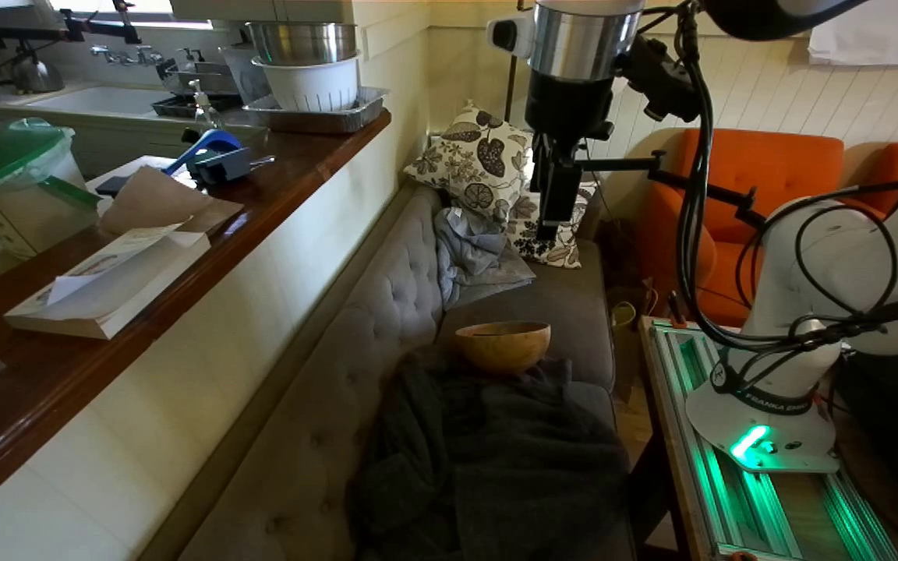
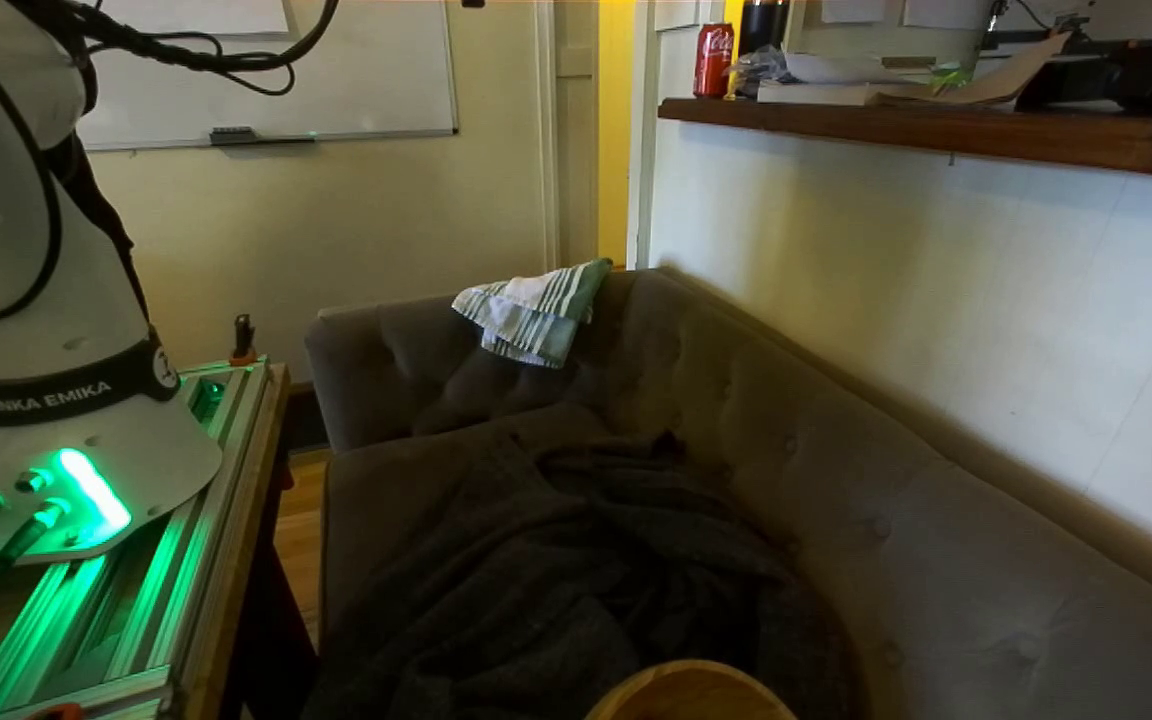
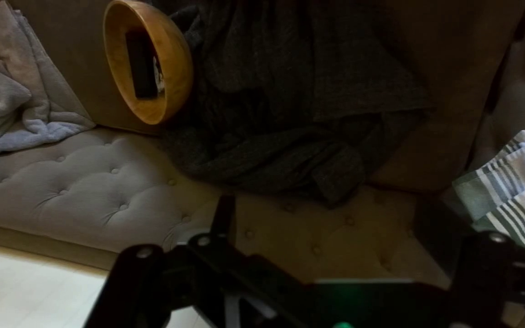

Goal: Pick up the bowl and put it on the shelf

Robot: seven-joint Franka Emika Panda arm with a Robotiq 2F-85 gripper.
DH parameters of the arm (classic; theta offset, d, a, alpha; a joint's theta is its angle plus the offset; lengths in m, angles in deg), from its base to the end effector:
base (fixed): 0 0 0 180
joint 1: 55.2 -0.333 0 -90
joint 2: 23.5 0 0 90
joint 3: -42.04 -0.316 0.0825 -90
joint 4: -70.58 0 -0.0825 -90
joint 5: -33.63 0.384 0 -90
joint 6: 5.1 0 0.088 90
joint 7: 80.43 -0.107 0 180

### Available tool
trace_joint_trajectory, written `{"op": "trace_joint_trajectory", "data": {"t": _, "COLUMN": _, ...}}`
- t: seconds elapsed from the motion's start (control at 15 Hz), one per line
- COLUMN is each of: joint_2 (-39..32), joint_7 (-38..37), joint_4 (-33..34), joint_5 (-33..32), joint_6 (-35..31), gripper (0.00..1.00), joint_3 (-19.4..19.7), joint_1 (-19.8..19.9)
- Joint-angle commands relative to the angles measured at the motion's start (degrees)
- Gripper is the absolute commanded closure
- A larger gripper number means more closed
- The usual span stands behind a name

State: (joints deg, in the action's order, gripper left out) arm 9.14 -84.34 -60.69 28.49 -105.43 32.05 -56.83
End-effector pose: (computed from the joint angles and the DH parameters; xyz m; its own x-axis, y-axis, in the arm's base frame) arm 0.3756 0.0802 0.5607 0.9915 0.1262 0.0328 0.1184 -0.9766 0.1795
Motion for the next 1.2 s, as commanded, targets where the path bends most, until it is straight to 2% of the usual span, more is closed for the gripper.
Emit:
{"op": "trace_joint_trajectory", "data": {"t": 0.0, "joint_2": -1.34, "joint_7": 4.07, "joint_4": -1.64, "joint_5": -1.28, "joint_6": -5.08, "gripper": 0.0, "joint_3": 3.71, "joint_1": -1.01}}
{"op": "trace_joint_trajectory", "data": {"t": 0.27, "joint_2": -5.95, "joint_7": 11.26, "joint_4": -2.83, "joint_5": 0.15, "joint_6": -11.75, "gripper": 0.0, "joint_3": 9.53, "joint_1": -0.12}}
{"op": "trace_joint_trajectory", "data": {"t": 0.53, "joint_2": -12.97, "joint_7": 14.99, "joint_4": -2.75, "joint_5": -1.78, "joint_6": -12.66, "gripper": 0.0, "joint_3": 13.06, "joint_1": 1.91}}
{"op": "trace_joint_trajectory", "data": {"t": 1.0, "joint_2": -27.24, "joint_7": 15.06, "joint_4": -2.95, "joint_5": -3.68, "joint_6": -10.94, "gripper": 0.0, "joint_3": 17.3, "joint_1": 6.86}}
{"op": "trace_joint_trajectory", "data": {"t": 1.13, "joint_2": -31.48, "joint_7": 10.1, "joint_4": -1.07, "joint_5": -3.95, "joint_6": -8.01, "gripper": 0.0, "joint_3": 17.74, "joint_1": 8.1}}
